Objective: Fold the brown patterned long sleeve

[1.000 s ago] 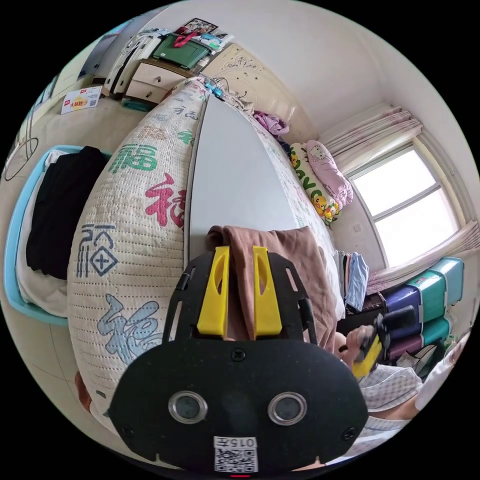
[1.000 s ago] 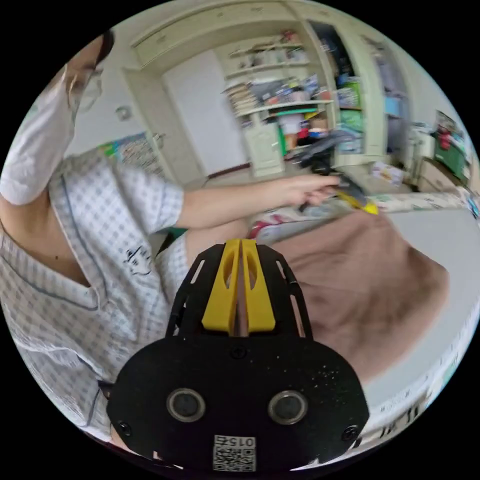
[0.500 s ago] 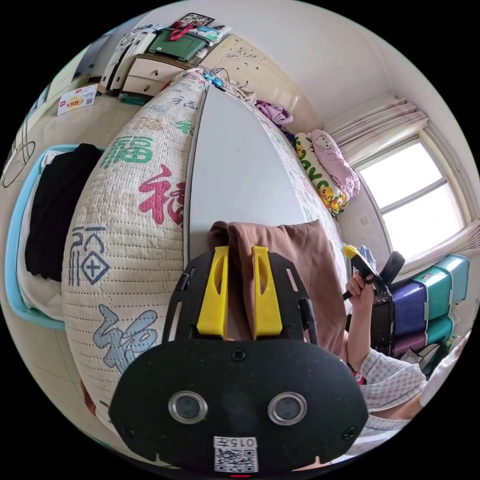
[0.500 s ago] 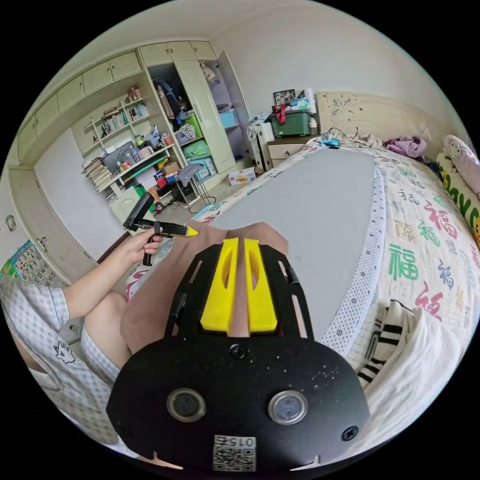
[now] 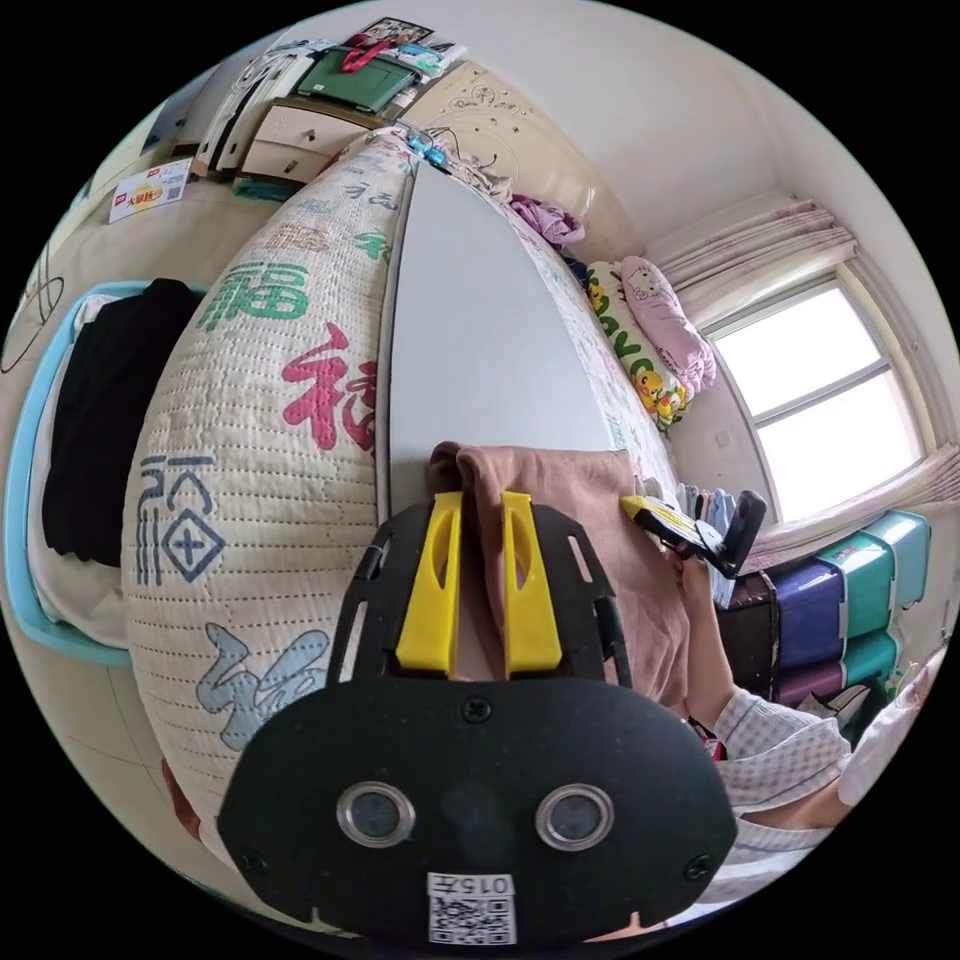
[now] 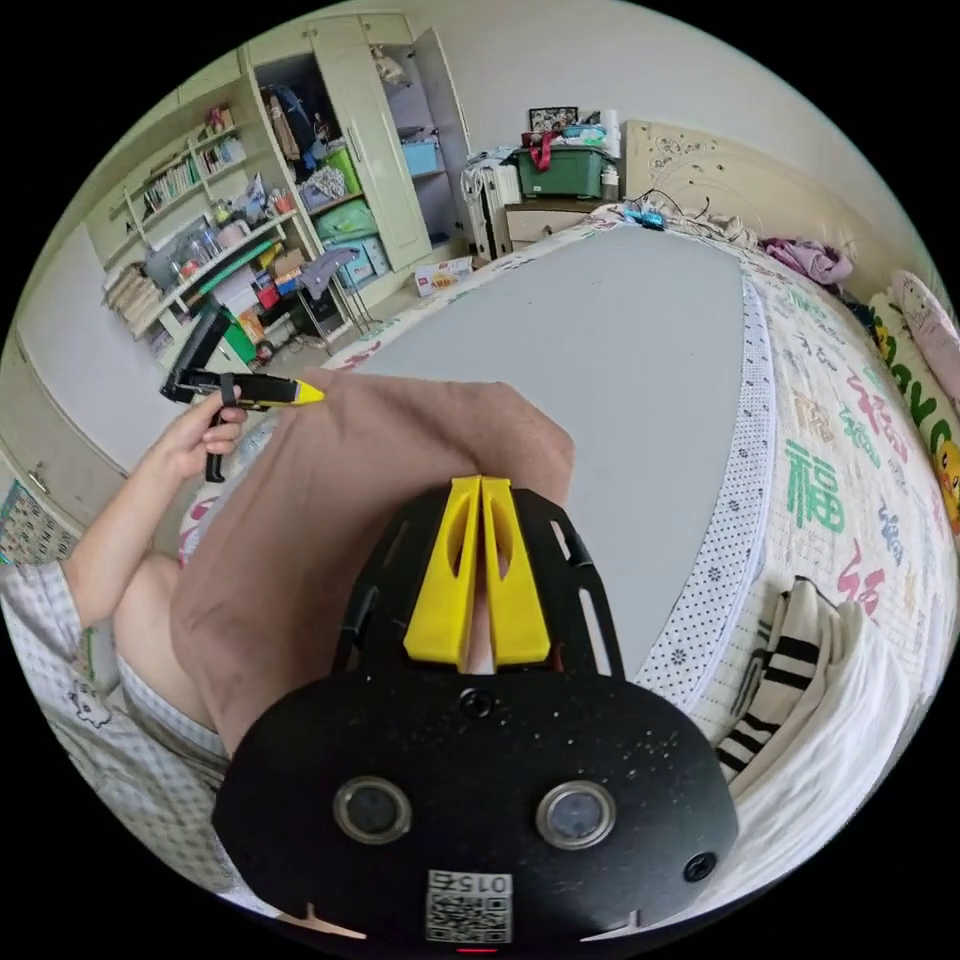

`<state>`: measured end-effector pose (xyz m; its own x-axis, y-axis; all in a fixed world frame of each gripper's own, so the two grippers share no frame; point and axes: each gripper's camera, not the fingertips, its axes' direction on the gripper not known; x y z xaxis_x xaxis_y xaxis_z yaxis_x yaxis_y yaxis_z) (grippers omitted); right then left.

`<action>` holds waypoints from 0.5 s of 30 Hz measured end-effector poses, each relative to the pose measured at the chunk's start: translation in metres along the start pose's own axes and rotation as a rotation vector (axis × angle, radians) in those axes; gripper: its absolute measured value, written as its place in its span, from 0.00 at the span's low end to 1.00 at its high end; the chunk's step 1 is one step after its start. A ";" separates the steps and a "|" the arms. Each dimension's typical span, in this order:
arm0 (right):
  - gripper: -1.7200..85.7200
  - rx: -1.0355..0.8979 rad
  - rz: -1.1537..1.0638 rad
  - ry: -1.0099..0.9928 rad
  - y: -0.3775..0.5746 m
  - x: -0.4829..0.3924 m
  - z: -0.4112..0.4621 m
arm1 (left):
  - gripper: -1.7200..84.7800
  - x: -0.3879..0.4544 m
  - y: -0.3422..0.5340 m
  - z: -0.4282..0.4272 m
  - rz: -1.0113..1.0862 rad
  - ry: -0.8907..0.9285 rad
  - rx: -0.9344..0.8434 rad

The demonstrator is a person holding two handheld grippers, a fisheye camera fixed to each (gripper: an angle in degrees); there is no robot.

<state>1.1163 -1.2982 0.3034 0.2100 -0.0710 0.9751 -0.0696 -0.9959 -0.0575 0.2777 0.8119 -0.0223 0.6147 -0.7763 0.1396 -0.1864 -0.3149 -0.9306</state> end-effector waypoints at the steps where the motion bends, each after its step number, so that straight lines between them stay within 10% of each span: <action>1: 0.04 0.016 0.057 -0.083 -0.009 0.010 -0.015 | 0.10 0.000 0.004 -0.007 -0.003 0.026 0.019; 7: 0.13 0.248 0.188 -0.226 -0.027 0.046 -0.092 | 0.16 -0.013 0.036 -0.043 0.011 0.038 0.137; 15: 0.20 0.087 0.254 -0.210 -0.101 0.028 -0.054 | 0.20 -0.026 0.040 -0.013 0.044 0.094 0.077</action>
<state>1.0767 -1.1967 0.3485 0.3939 -0.3186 0.8622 -0.0642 -0.9452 -0.3200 0.2441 0.8126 -0.0592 0.5322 -0.8371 0.1261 -0.1499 -0.2398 -0.9592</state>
